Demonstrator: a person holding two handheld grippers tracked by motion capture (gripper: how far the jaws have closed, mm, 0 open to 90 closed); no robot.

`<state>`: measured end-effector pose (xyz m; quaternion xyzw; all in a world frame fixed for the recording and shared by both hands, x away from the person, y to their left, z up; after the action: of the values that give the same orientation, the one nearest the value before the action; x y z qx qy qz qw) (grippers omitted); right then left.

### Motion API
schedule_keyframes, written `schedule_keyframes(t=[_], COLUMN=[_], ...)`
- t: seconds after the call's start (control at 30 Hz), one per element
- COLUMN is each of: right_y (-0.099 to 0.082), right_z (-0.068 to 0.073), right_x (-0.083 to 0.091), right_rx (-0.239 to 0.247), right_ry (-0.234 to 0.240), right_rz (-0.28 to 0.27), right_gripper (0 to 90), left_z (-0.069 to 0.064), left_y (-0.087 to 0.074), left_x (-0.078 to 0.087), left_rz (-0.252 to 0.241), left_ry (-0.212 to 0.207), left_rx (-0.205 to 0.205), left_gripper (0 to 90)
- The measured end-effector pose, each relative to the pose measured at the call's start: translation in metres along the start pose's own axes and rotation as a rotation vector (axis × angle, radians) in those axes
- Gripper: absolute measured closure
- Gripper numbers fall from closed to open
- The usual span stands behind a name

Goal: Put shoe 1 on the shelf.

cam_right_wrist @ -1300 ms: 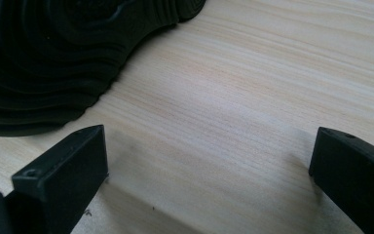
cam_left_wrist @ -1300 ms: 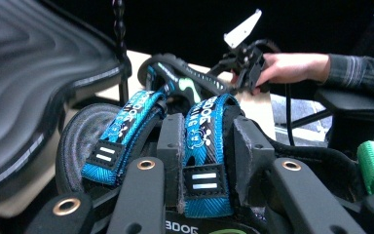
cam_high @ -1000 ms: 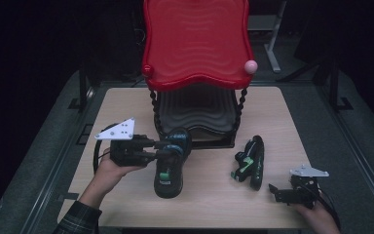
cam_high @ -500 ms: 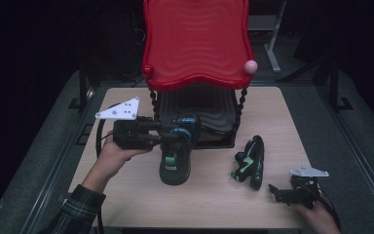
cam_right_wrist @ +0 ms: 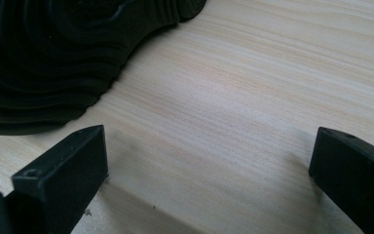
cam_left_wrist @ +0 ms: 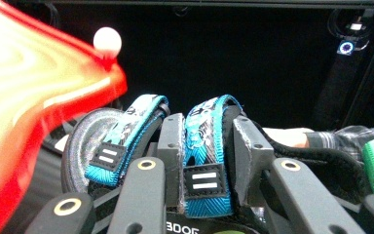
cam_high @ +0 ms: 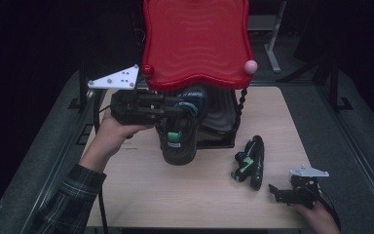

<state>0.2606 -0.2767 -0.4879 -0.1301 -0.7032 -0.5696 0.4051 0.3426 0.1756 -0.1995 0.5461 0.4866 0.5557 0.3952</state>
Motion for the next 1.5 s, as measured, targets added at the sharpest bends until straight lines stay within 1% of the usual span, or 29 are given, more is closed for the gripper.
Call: schedule_keyframes(t=[0.03,0.07,0.1,0.13,0.2,0.3,0.4,0.43,0.47,0.5,0.53,0.6,0.63,0.73,0.77,0.8,0.83,0.9,0.97,1.0,1.03,1.07,1.1,1.13,1.17,1.2,1.27,1.33,1.5], right_y=[0.0,0.0,0.0,0.0,0.0,0.0,0.0,0.0,0.0,0.0,0.0,0.0,0.0,0.0,0.0,0.0,0.0,0.0,0.0,0.0,-0.001,-0.001,-0.001,-0.001,-0.001,-0.001,-0.002,-0.003,-0.004], right_z=[0.0,0.0,0.0,0.0,0.0,0.0,0.0,0.0,0.0,0.0,0.0,0.0,0.0,-0.001,-0.001,-0.001,-0.001,-0.001,0.0,0.0,0.0,0.0,0.0,0.0,0.0,0.0,-0.001,-0.001,-0.002], right_x=[0.0,0.0,0.0,0.0,0.0,0.0,0.0,0.0,0.0,0.0,0.0,0.0,0.0,0.0,0.0,0.0,0.0,0.0,0.001,0.001,0.001,0.001,0.001,0.002,0.002,0.002,0.002,0.003,0.004], right_rx=[0.001,0.001,0.001,0.001,0.001,0.002,0.002,0.002,0.002,0.002,0.002,0.002,0.003,0.003,0.003,0.003,0.006,0.005,0.002,0.002,0.002,0.001,0.0,-0.001,0.0,0.0,-0.001,0.0,-0.003], right_ry=[0.0,0.0,0.001,0.001,0.002,0.002,0.002,0.003,0.003,0.003,0.003,0.003,0.003,0.006,0.006,0.006,0.006,0.006,0.005,0.005,0.003,0.003,0.003,0.004,0.004,0.004,0.005,0.005,0.009], right_rz=[0.0,0.0,0.0,0.0,0.0,0.001,0.001,0.001,0.001,0.001,0.001,0.001,0.001,0.0,0.0,0.0,0.001,0.001,0.003,0.003,0.002,0.002,0.001,0.001,0.0,0.0,-0.002,0.0,-0.003], right_gripper=[0.1,0.1,0.1,0.1,0.1,0.1,0.1,0.1,0.1,0.1,0.1,0.1,0.1,0.2,0.2,0.1,0.1,0.1,0.1,0.1,0.2,0.1,0.1,0.2,0.2,0.2,0.2,0.1,0.2], left_z=[0.0,0.0,0.001,0.001,0.004,0.007,0.014,0.014,0.019,0.019,0.025,0.031,0.031,0.044,0.044,0.049,0.056,0.065,0.072,0.072,0.08,0.085,0.085,0.093,0.098,0.098,0.111,0.12,0.136], left_y=[0.004,0.004,0.013,0.013,0.023,0.03,0.044,0.044,0.051,0.051,0.058,0.066,0.066,0.077,0.077,0.081,0.087,0.094,0.099,0.099,0.103,0.105,0.105,0.108,0.109,0.109,0.111,0.112,0.11], left_x=[0.0,0.0,-0.001,-0.001,-0.001,-0.001,0.0,0.0,0.0,0.0,0.001,0.002,0.002,0.003,0.003,0.003,0.003,0.002,0.001,0.001,0.0,-0.001,-0.001,-0.002,-0.003,-0.003,-0.005,-0.005,-0.008], left_rz=[-0.001,-0.001,-0.006,-0.006,-0.012,-0.021,-0.027,-0.027,-0.028,-0.028,-0.023,-0.021,-0.021,-0.027,-0.027,-0.031,-0.023,-0.013,-0.01,-0.01,-0.012,-0.013,-0.013,-0.01,-0.006,-0.006,-0.001,-0.008,-0.003], left_ry=[-0.001,-0.001,-0.004,-0.004,-0.001,0.0,0.016,0.016,0.028,0.028,0.039,0.057,0.057,0.078,0.078,0.085,0.101,0.124,0.14,0.14,0.156,0.162,0.162,0.18,0.19,0.19,0.228,0.249,0.305], left_rx=[-0.006,-0.006,-0.018,-0.018,-0.022,-0.026,-0.041,-0.041,-0.045,-0.045,-0.055,-0.065,-0.065,-0.078,-0.078,-0.079,-0.088,-0.101,-0.106,-0.106,-0.109,-0.107,-0.107,-0.111,-0.111,-0.111,-0.112,-0.106,-0.11], left_gripper=[69.2,69.2,69.2,69.2,69.2,69.2,69.2,69.3,69.3,69.3,69.3,69.3,69.3,69.3,69.3,69.3,69.3,69.3,69.3,69.3,69.3,69.3,69.3,69.3,69.3,69.3,69.3,69.3,69.3])
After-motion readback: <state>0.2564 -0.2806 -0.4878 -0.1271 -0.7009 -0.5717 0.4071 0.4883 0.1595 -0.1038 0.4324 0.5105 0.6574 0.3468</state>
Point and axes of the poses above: each handheld gripper's, and its own axes: x roughly backward along the jaws, y roughly out of its top, z roughly to its left, the point moved 1 cm from there along -x, roughly forward along the jaws, and after that the axes turned 4 degrees about x, right-handed, at the moved point
